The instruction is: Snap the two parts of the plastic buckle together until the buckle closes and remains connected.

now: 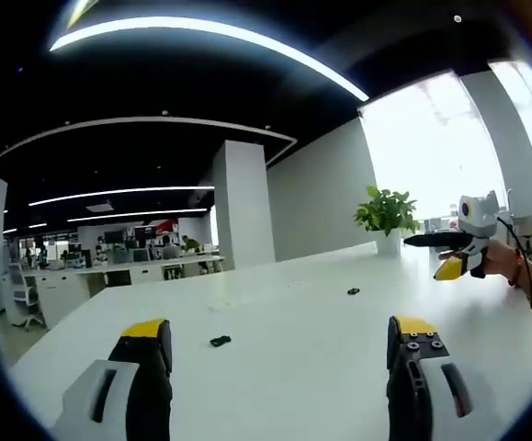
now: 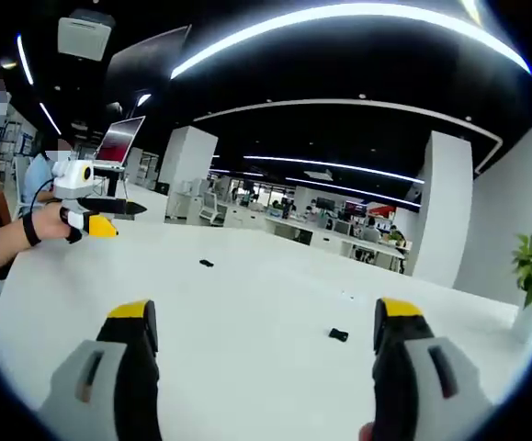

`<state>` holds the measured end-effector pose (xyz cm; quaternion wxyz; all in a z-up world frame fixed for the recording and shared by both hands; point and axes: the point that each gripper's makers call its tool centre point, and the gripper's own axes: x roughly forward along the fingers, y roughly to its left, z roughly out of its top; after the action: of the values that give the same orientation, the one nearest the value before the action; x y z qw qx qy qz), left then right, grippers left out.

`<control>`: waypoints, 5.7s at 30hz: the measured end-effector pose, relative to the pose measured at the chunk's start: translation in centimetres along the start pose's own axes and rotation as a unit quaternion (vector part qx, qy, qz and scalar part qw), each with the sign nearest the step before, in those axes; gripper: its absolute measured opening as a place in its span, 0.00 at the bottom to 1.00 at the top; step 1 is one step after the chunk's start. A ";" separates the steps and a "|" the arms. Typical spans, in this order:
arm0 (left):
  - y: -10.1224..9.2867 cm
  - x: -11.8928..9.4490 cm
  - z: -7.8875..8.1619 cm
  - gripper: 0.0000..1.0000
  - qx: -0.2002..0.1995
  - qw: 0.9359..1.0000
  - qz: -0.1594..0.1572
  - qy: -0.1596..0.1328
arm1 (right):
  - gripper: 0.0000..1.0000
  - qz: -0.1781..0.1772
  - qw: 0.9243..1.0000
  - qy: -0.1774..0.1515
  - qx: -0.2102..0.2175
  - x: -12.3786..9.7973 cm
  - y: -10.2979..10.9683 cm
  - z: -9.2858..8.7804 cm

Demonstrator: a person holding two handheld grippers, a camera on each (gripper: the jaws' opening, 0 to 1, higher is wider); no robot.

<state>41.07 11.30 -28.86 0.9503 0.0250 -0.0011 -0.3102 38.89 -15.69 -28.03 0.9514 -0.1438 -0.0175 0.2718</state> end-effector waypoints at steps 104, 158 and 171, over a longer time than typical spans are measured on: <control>-3.1 2.0 0.2 0.94 0.003 0.999 -0.044 0.006 | 0.94 -0.005 0.999 0.008 0.043 1.4 -1.6 -0.8; 0.7 8.2 -1.9 0.92 -0.016 0.998 -0.028 0.054 | 0.91 -0.006 0.998 0.028 0.058 5.2 -4.7 -1.8; 1.4 8.6 -2.1 0.92 -0.020 0.998 -0.023 0.060 | 0.91 -0.012 0.998 0.032 0.051 6.1 -5.2 -1.5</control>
<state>48.90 7.42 -31.04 0.9416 0.0245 0.0630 -0.3298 46.95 -17.07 -28.28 0.9607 -0.1032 0.0249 0.2566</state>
